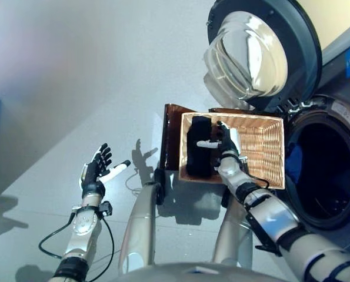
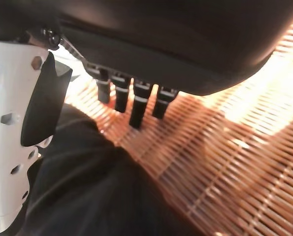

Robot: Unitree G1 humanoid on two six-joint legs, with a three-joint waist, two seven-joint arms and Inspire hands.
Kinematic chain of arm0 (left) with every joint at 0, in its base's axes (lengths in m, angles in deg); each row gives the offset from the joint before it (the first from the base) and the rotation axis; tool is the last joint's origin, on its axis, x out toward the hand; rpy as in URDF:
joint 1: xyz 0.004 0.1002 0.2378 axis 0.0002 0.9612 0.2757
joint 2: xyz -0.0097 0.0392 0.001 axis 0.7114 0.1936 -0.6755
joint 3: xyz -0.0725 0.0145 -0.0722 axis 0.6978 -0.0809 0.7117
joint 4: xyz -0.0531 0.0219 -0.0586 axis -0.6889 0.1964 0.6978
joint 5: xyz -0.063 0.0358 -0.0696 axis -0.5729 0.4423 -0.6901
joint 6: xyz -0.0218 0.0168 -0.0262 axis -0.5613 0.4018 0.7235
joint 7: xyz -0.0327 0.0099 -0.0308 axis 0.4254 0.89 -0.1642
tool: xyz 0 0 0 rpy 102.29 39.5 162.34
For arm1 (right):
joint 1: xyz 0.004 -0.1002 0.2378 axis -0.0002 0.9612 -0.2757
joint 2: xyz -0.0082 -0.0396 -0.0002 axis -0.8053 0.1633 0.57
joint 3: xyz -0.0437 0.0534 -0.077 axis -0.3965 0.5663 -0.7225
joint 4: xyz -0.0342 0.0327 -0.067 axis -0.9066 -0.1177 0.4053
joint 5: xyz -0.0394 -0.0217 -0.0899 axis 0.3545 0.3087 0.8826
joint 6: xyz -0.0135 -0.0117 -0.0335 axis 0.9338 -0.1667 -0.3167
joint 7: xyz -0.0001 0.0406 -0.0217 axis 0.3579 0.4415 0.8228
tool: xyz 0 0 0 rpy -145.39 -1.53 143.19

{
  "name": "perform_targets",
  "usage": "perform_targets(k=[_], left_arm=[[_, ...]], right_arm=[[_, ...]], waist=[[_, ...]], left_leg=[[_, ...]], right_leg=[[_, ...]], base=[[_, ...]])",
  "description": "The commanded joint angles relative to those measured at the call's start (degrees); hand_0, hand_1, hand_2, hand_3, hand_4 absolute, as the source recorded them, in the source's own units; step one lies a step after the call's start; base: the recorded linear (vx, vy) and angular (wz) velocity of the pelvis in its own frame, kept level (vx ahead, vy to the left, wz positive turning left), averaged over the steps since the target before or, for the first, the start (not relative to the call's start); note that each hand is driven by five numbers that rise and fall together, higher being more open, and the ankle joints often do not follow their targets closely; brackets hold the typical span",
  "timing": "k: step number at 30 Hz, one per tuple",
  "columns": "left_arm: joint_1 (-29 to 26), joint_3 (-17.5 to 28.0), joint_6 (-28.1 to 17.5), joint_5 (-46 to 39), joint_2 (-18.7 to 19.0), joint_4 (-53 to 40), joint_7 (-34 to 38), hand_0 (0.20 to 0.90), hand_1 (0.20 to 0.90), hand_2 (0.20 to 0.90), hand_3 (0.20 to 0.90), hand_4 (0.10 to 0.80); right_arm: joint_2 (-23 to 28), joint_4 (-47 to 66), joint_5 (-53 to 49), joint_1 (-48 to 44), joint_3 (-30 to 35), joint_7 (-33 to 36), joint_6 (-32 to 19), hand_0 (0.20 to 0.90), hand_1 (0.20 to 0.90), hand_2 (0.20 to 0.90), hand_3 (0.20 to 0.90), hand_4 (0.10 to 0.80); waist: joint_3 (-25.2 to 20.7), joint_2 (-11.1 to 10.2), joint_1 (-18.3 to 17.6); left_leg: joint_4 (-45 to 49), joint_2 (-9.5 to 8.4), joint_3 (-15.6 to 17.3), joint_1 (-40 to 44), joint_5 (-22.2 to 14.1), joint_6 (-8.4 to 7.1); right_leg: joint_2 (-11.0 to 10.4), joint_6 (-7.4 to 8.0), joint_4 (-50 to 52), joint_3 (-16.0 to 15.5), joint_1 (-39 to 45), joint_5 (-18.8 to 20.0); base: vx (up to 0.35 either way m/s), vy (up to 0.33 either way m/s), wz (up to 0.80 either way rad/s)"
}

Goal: Pick up the clothes and place them into the washing machine

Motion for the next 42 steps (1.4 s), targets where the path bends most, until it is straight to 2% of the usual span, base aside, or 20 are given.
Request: perform_targets(k=[1,2,4,6,10,11,12,14,15,16,30,31,33,35,36,37,38,39,40,42], left_arm=[[-0.5,3.4,-2.9,0.9,3.5,-2.6,1.6,0.9,0.9,0.9,0.9,0.8],[-0.5,3.5,-2.9,0.9,3.5,-2.6,1.7,0.9,0.9,0.9,0.9,0.8],[-0.7,3.4,-2.8,0.9,3.6,-2.2,2.1,0.9,0.9,0.9,0.9,0.8],[-0.8,3.3,-2.6,0.9,3.5,-2.1,2.1,0.9,0.9,0.9,0.9,0.8],[-0.9,3.1,-2.4,1.0,3.5,-2.4,2.2,0.9,0.9,0.9,0.9,0.8],[-1.0,3.1,-2.4,0.9,3.5,-2.4,2.2,0.9,0.9,0.9,0.9,0.8],[-1.0,2.8,-2.2,1.1,3.4,-2.3,2.2,0.9,0.9,0.9,0.9,0.8],[-0.8,2.7,-1.9,1.2,3.4,-2.4,2.2,0.9,0.9,0.9,0.9,0.8],[-0.7,2.7,-1.8,1.4,3.4,-2.6,2.2,0.9,0.9,0.9,0.9,0.8],[-0.7,2.6,-1.8,1.5,3.3,-2.9,2.1,0.9,0.9,0.9,0.9,0.8],[-0.5,2.2,-1.7,2.1,3.4,-2.8,1.6,0.9,0.9,0.9,0.9,0.8],[-0.6,2.3,-1.7,2.1,3.4,-2.8,1.6,0.9,0.9,0.9,0.9,0.8],[-0.5,2.2,-1.7,2.1,3.4,-3.0,1.6,0.9,0.9,0.9,0.9,0.8],[-0.5,2.3,-1.7,2.1,3.4,-2.8,1.6,0.9,0.9,0.9,0.9,0.8],[-0.6,2.5,-1.8,2.0,3.5,-2.5,1.7,0.9,0.9,0.9,0.9,0.8],[-0.6,2.5,-1.8,2.0,3.5,-2.5,1.7,0.9,0.9,0.9,0.9,0.8],[-0.5,2.5,-1.8,2.0,3.5,-2.6,1.8,0.9,0.9,0.9,0.9,0.8],[-0.5,2.6,-1.8,1.8,3.6,-2.7,1.7,0.9,0.9,0.9,0.9,0.8],[-0.4,2.6,-1.8,1.8,3.6,-2.6,1.7,0.9,0.9,0.9,0.9,0.8],[-0.4,2.7,-1.7,1.7,3.6,-2.6,1.6,0.9,0.9,0.9,0.9,0.8]], right_arm=[[-2.8,-0.3,0.0,-2.1,-1.5,-0.5,-0.5,0.9,0.9,0.9,0.9,0.8],[-3.1,-0.1,0.1,-2.1,-1.9,-0.5,-0.5,0.9,0.9,0.9,0.9,0.8],[-4.5,-0.1,0.9,-2.1,-3.0,-0.5,-0.1,0.9,0.9,0.9,0.9,0.8],[-5.3,-0.9,2.3,-2.0,-4.1,-0.6,0.6,0.9,0.9,0.9,0.9,0.8],[-7.2,-2.2,3.6,-2.5,-5.3,-0.7,1.4,0.9,0.9,0.9,0.9,0.8],[-7.2,-2.2,3.6,-2.5,-5.3,-0.7,1.4,0.9,0.9,0.9,0.9,0.8],[-7.8,-3.0,3.8,-2.1,-5.8,-1.0,1.6,0.9,0.9,0.9,0.9,0.8],[-8.2,-3.5,3.9,-2.3,-6.1,-1.3,1.9,0.9,0.9,0.9,0.9,0.8],[-8.3,-3.9,4.1,-2.4,-6.1,-1.3,2.1,0.516,0.516,0.516,0.516,0.525],[-8.2,-4.7,4.6,-2.4,-6.1,-1.4,2.4,0.2,0.2,0.2,0.2,0.3],[-6.4,-5.8,6.3,-1.8,-4.8,-0.9,3.2,0.2,0.2,0.2,0.2,0.3],[-6.3,-5.8,6.3,-1.9,-4.8,-0.9,3.2,0.2,0.2,0.2,0.2,0.3],[-6.4,-5.4,6.1,-1.7,-4.7,-1.0,3.1,0.2,0.2,0.2,0.2,0.3],[-6.5,-4.8,5.8,-1.7,-4.7,-1.1,2.8,0.2,0.2,0.2,0.2,0.3],[-6.5,-4.5,5.3,-1.7,-4.8,-1.3,2.6,0.2,0.2,0.2,0.2,0.3],[-6.5,-4.5,5.3,-1.7,-4.8,-1.3,2.6,0.2,0.2,0.2,0.2,0.3],[-6.5,-4.4,5.3,-1.6,-4.9,-1.3,2.6,0.675,0.675,0.675,0.675,0.639],[-6.6,-4.2,5.3,-1.7,-5.1,-1.3,2.5,0.9,0.9,0.9,0.9,0.8],[-6.7,-4.2,5.3,-1.6,-5.1,-1.5,2.5,0.9,0.9,0.9,0.9,0.8],[-6.9,-3.6,5.0,-1.3,-5.7,-2.0,2.2,0.9,0.9,0.9,0.9,0.8]], waist=[[-1.7,0.2,2.1],[-1.6,0.0,2.0],[-1.6,-0.1,1.9],[-1.8,-0.1,2.2],[-1.7,0.0,2.4],[-1.5,-0.1,2.3],[-1.6,0.1,2.6],[-1.6,0.3,2.8],[-1.5,0.4,2.9],[-1.5,0.6,3.0],[-2.0,0.5,3.1],[-1.9,0.4,2.9],[-2.0,0.4,3.0],[-2.0,0.3,3.0],[-1.9,0.1,2.8],[-1.9,0.1,2.8],[-1.8,0.1,2.8],[-1.8,0.0,2.7],[-2.0,0.1,2.9],[-1.9,0.0,2.9]], left_leg=[[-0.8,-0.67,0.5,3.5,-4.0,-0.36],[-1.8,-0.92,0.8,3.0,-1.8,0.0],[-2.2,-0.94,0.8,3.2,-1.6,0.02],[-1.4,-0.83,0.4,3.7,-3.8,-0.31],[-1.4,-0.84,0.4,3.6,-3.6,-0.36],[-2.4,-1.03,0.7,3.1,-1.4,0.0],[-1.2,-0.84,0.3,3.4,-3.8,-0.31],[-1.1,-0.91,0.3,3.3,-3.8,-0.23],[-1.0,-0.96,0.3,3.2,-3.8,-0.19],[-0.9,-1.0,0.3,3.2,-3.8,-0.15],[-0.9,-1.09,0.5,3.3,-3.8,0.11],[-1.9,-1.27,0.8,2.8,-1.5,0.47],[-1.0,-1.1,0.5,3.3,-3.8,0.12],[-1.1,-1.12,0.5,3.3,-3.8,0.13],[-2.2,-1.31,0.8,2.8,-1.4,0.49],[-2.2,-1.31,0.8,2.8,-1.4,0.49],[-2.2,-1.3,0.8,2.7,-1.4,0.5],[-2.3,-1.32,0.8,2.8,-1.4,0.5],[-1.3,-1.15,0.4,3.3,-3.7,0.14],[-1.1,-1.08,0.4,3.2,-3.7,0.12]], right_leg=[[-0.4,-0.98,-3.3,2.2,0.6,6.3],[-0.6,-1.5,-4.8,2.0,0.5,8.5],[-0.5,-1.5,-5.0,1.9,0.6,8.7],[-0.4,-0.97,-3.7,2.0,1.1,6.6],[-0.4,-1.03,-3.6,2.1,1.0,6.5],[-0.5,-1.57,-5.0,1.8,0.7,8.7],[-0.4,-1.09,-3.4,2.1,0.9,6.4],[-0.4,-1.09,-3.2,2.2,0.7,6.4],[-0.4,-1.13,-3.1,2.3,0.5,6.4],[-0.4,-1.13,-3.2,2.3,0.5,6.4],[-0.6,-0.97,-3.0,2.4,0.3,6.5],[-0.7,-1.51,-4.4,2.2,0.0,8.7],[-0.6,-0.93,-3.2,2.4,0.4,6.6],[-0.6,-0.89,-3.3,2.4,0.4,6.7],[-0.7,-1.42,-4.8,2.2,0.1,9.0],[-0.7,-1.42,-4.8,2.2,0.1,9.0],[-0.7,-1.43,-4.8,2.2,0.0,9.0],[-0.7,-1.43,-4.8,2.1,0.1,8.9],[-0.6,-0.87,-3.4,2.4,0.4,6.7],[-0.6,-0.86,-3.3,2.3,0.4,6.7]], base=[[0.0,0.0,0.0],[0.0,0.0,0.0],[-0.047,0.011,-0.01],[0.092,-0.012,0.01],[-0.005,0.0,-0.01],[-0.011,0.001,-0.04],[0.0,0.0,0.0],[0.042,-0.005,0.0],[0.0,0.0,0.0],[0.0,0.0,0.0],[-0.007,0.001,0.0],[-0.093,0.01,0.02],[0.05,-0.005,0.02],[0.004,-0.002,0.03],[-0.09,0.008,0.01],[-0.089,0.011,0.02],[0.0,0.0,0.0],[0.104,-0.005,0.02],[0.105,-0.01,0.02],[0.052,-0.007,0.0]])
